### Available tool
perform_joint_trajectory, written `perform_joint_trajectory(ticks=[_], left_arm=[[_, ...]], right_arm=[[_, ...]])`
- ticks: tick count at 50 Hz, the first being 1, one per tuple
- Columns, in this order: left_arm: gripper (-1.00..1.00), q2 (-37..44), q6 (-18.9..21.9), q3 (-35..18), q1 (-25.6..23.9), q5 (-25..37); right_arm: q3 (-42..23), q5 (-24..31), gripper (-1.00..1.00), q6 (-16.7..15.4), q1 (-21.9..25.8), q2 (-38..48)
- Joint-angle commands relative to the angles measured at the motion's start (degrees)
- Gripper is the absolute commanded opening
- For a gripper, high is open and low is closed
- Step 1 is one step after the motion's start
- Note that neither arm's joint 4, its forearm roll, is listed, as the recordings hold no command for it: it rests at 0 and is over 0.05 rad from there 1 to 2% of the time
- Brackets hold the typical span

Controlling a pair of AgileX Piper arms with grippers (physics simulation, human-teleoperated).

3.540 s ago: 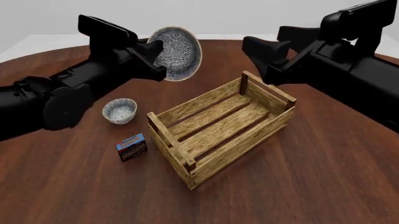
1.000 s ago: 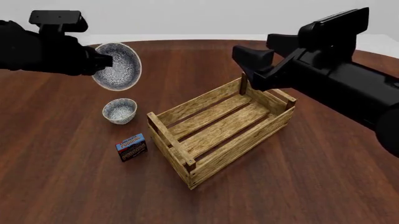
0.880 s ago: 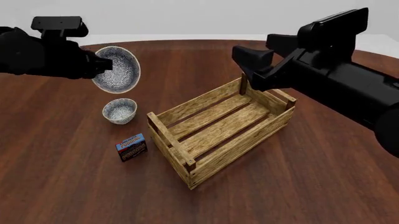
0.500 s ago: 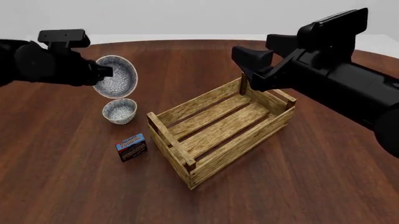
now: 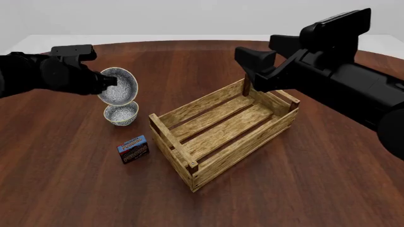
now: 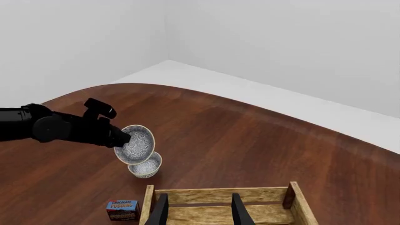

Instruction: Stack the right bowl on the left bowl and place them in the tray.

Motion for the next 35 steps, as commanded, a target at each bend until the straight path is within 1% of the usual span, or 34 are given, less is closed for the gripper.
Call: perform_joint_trajectory(ticks=[1,2,3,9,13,15,24,35], left_arm=[[-1.0,4.49,0.44,-0.49,1.26,-2.8],[-1.0,4.84,0.31,-0.32,1.28,-3.15],[-1.0,4.89,0.3,-1.38,1.21,-1.93],[-1.0,6.16,0.34,-1.22,1.26,-2.78],[-1.0,7.68,0.48,-0.07,1.69,-4.98],[-1.0,7.81,0.57,-1.29,1.99,-3.69],[-1.0,10.14,0.4,-2.51,2.57,-4.3],[-1.0,12.34,0.54,-2.7,2.96,-5.31]], right_arm=[[-0.07,0.2,1.0,0.01,-0.24,-0.3],[-0.06,0.18,1.0,0.04,-0.23,-0.29],[-0.07,0.19,1.0,0.04,-0.24,-0.28],[-0.08,0.04,1.0,0.07,-0.19,-0.1],[-0.09,0.06,1.0,0.0,-0.15,-0.02],[-0.09,0.07,1.0,0.01,-0.19,-0.04],[-0.16,0.02,1.0,-0.16,-0.17,0.17],[-0.13,-0.08,1.0,-0.19,-0.2,0.25]])
